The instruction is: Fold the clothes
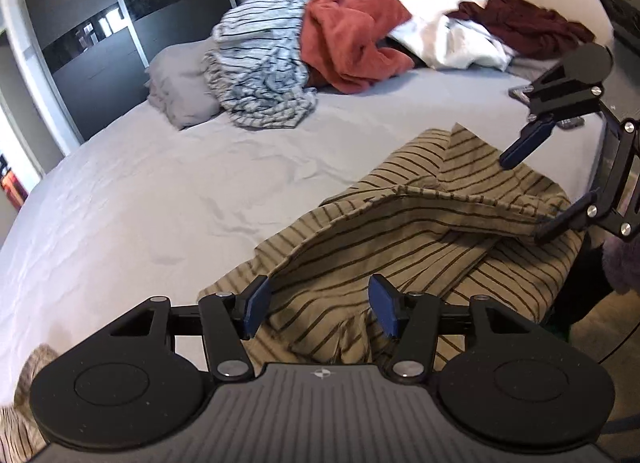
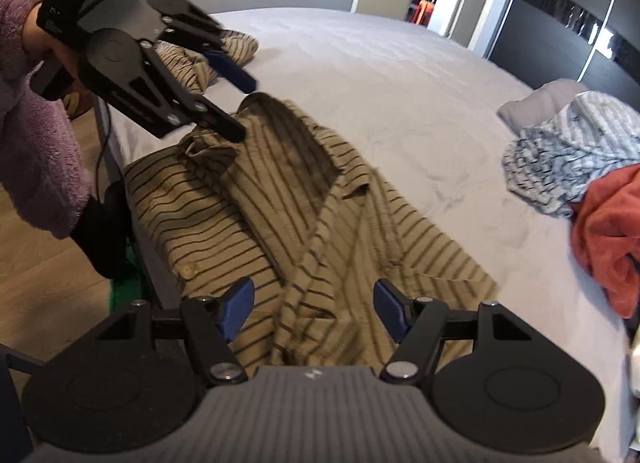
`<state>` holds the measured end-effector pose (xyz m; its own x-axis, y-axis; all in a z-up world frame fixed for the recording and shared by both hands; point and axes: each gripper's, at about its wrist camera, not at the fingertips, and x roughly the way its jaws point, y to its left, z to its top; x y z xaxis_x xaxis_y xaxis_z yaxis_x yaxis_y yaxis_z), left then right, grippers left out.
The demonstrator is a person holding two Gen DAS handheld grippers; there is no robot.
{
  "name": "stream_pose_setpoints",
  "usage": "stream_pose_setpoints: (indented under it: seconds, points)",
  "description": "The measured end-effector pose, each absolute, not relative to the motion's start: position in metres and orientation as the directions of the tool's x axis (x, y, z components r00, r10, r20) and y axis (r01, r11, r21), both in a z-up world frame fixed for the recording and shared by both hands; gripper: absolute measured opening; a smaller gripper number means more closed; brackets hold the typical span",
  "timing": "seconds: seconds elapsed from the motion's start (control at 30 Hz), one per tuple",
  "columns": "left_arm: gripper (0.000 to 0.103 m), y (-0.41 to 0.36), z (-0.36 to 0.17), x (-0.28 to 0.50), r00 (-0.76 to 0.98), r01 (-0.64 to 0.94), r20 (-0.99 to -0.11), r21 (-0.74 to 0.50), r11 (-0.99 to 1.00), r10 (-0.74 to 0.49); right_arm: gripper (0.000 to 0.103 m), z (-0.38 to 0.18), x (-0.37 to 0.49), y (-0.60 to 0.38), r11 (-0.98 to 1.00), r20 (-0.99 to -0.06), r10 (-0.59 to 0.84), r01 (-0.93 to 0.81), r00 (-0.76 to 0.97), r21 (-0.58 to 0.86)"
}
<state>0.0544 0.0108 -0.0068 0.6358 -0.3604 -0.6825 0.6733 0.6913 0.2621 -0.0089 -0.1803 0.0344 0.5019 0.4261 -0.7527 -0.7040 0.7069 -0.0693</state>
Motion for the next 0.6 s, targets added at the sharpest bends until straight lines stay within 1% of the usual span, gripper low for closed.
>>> stream_pose_setpoints:
  seconds: [0.07,0.13,0.2,0.3,0.33,0.4,0.43,0.47,0.5,0.53,0.6]
  points:
    - [0.052,0.004,-0.012,0.055,0.644,0.681,-0.68,0.302,0.667,-0.351,0.069,0.03,-0.006,-0.177,0.701,-0.761,0.436,-0.712,0.479,-0.046]
    - [0.052,-0.002,-0.017,0.058,0.649,0.684,-0.681,0.328,0.652,-0.339,0.069,0.026,-0.004,-0.174,0.7,-0.773,0.421,-0.712,0.474,-0.055]
    - [0.052,-0.004,-0.021,0.064,0.642,0.688,-0.685,0.315,0.654,-0.344,0.069,0.021,0.0,-0.172,0.713,-0.786,0.401,-0.699,0.47,-0.055]
    - [0.052,-0.005,-0.023,0.073,0.627,0.695,-0.688,0.281,0.662,-0.366,0.069,0.017,0.008,-0.174,0.731,-0.787,0.421,-0.682,0.451,0.0]
    - [0.049,-0.006,-0.023,0.074,0.629,0.694,-0.686,0.281,0.663,-0.367,0.069,0.017,0.01,-0.174,0.736,-0.786,0.429,-0.677,0.446,0.018]
    - [0.037,-0.007,-0.022,0.077,0.633,0.689,-0.684,0.287,0.665,-0.362,0.064,0.018,0.011,-0.174,0.739,-0.781,0.442,-0.672,0.441,0.039]
    - [0.026,-0.006,-0.021,0.078,0.637,0.682,-0.684,0.287,0.672,-0.355,0.051,0.019,0.012,-0.173,0.737,-0.782,0.441,-0.674,0.441,0.036]
    - [0.022,-0.005,-0.019,0.079,0.637,0.677,-0.686,0.282,0.68,-0.351,0.029,0.019,0.012,-0.173,0.736,-0.782,0.44,-0.677,0.441,0.033]
    - [0.02,-0.002,-0.019,0.081,0.633,0.674,-0.692,0.272,0.686,-0.347,0.02,0.02,0.013,-0.173,0.734,-0.786,0.438,-0.679,0.437,0.032]
    - [0.017,-0.001,-0.019,0.081,0.633,0.67,-0.697,0.275,0.69,-0.337,0.018,0.02,0.013,-0.173,0.732,-0.789,0.437,-0.681,0.432,0.032]
    - [0.017,0.004,-0.018,0.078,0.646,0.664,-0.686,0.289,0.69,-0.334,0.009,0.022,0.011,-0.176,0.712,-0.785,0.459,-0.7,0.416,0.045]
